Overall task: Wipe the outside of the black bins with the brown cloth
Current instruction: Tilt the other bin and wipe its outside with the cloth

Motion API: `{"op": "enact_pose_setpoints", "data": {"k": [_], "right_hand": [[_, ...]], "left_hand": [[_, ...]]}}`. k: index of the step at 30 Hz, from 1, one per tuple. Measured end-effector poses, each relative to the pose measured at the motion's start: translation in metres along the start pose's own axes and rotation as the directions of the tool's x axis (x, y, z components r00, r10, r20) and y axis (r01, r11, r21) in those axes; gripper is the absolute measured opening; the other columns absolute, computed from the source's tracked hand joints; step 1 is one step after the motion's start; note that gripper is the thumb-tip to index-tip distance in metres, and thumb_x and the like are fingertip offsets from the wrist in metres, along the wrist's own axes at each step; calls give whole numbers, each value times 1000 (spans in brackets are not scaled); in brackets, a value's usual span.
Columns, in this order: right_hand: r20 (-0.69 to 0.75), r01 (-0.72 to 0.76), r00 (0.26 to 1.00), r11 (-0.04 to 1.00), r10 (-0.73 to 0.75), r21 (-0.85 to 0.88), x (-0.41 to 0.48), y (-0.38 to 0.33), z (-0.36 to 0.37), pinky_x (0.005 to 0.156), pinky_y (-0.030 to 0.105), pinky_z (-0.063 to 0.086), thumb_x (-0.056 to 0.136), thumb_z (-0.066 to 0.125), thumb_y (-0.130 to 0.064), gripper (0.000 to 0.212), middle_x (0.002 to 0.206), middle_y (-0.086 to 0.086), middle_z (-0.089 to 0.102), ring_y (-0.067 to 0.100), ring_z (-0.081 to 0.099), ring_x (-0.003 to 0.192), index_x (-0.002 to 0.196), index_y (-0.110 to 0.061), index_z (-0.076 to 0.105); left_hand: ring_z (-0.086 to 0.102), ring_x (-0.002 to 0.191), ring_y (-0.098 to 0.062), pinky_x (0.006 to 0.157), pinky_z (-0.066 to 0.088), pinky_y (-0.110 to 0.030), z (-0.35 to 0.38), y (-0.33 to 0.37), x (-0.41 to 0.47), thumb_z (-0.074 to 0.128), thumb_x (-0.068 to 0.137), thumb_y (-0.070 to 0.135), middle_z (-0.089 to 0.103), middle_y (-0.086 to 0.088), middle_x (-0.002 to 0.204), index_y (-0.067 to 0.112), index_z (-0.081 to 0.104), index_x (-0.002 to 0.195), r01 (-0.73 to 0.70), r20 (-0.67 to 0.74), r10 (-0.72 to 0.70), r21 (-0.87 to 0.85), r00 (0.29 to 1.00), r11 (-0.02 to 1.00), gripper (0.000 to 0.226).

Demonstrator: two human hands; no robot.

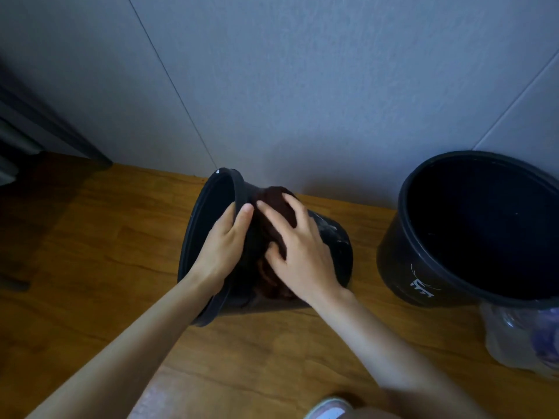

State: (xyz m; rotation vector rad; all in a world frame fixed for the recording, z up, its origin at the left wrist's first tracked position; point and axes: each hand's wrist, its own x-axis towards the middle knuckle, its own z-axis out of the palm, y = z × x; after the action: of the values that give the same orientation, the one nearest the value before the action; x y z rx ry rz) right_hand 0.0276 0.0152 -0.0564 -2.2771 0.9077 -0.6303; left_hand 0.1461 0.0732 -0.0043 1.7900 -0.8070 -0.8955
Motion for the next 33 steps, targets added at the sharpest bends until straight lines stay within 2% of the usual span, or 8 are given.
{"op": "enact_pose_setpoints", "data": {"k": [3, 8, 13, 19, 22, 27, 30, 33], "right_hand": [[40, -209, 976, 974, 213, -83, -6, 42, 3, 79, 25, 49, 91, 50, -21, 59, 154, -4, 14, 22, 33, 131, 142, -43, 28], [88, -476, 870, 872, 486, -110, -7, 80, -6, 102, 39, 40, 93, 49, -19, 56, 154, 3, 17, 30, 31, 135, 144, -35, 31], [30, -251, 968, 964, 249, 83, 14, 17, -3, 102, 23, 24, 87, 55, -14, 60, 151, -5, 26, 20, 25, 138, 141, -31, 37], [41, 18, 999, 996, -21, 86, 23, -16, -3, 92, 20, 34, 86, 57, -17, 67, 152, -8, 28, 19, 37, 129, 145, -29, 28], [73, -89, 993, 992, 95, -93, 7, 33, -3, 82, 21, 40, 88, 52, -15, 65, 153, -16, 21, 18, 40, 123, 144, -38, 28], [123, -437, 878, 879, 463, -192, -12, 93, -14, 99, 38, 44, 92, 52, -15, 62, 154, -8, 22, 26, 39, 128, 146, -31, 27], [76, -437, 892, 892, 446, -117, -8, 75, -12, 107, 36, 34, 90, 53, -13, 60, 153, -3, 27, 26, 35, 133, 145, -25, 32], [17, -235, 972, 972, 235, -18, 4, 27, -10, 101, 26, 33, 87, 55, -12, 60, 150, -7, 30, 22, 37, 131, 142, -28, 37]], "left_hand": [[60, 94, -3, 77, 47, -21, -6, 0, 2, 35, 98, 35, 63, 9, 101, 32, 56, 104, 14, -28, -14, -34, 1000, 999, 22], [61, 94, 7, 78, 46, -14, -2, -1, 1, 36, 98, 34, 65, 13, 104, 37, 57, 105, -7, 11, 7, -18, 1000, 1000, 22], [61, 100, -6, 89, 47, -28, -4, -5, 2, 37, 98, 37, 66, 7, 106, 28, 58, 111, 5, -20, -5, 13, 1000, 1000, 27], [62, 98, -12, 88, 50, -32, -5, -4, 3, 37, 97, 38, 65, 2, 103, 25, 58, 108, 9, -2, -9, 30, 1000, 999, 27], [62, 92, 0, 81, 49, -22, -10, -5, 1, 36, 98, 35, 65, 9, 99, 34, 58, 99, 4, -6, -4, 3, 1000, 1000, 21], [61, 95, 4, 80, 49, -12, -1, -3, -2, 38, 97, 33, 66, 11, 104, 33, 57, 108, -49, 75, 46, 36, 996, 998, 23], [61, 98, 1, 85, 47, -19, 1, -1, 0, 37, 97, 35, 65, 11, 104, 36, 55, 106, -46, 77, 41, 54, 996, 997, 20], [60, 99, -2, 85, 47, -21, -3, 0, 3, 37, 97, 34, 64, 11, 104, 36, 55, 105, -31, 52, 28, 62, 998, 998, 20]]}}
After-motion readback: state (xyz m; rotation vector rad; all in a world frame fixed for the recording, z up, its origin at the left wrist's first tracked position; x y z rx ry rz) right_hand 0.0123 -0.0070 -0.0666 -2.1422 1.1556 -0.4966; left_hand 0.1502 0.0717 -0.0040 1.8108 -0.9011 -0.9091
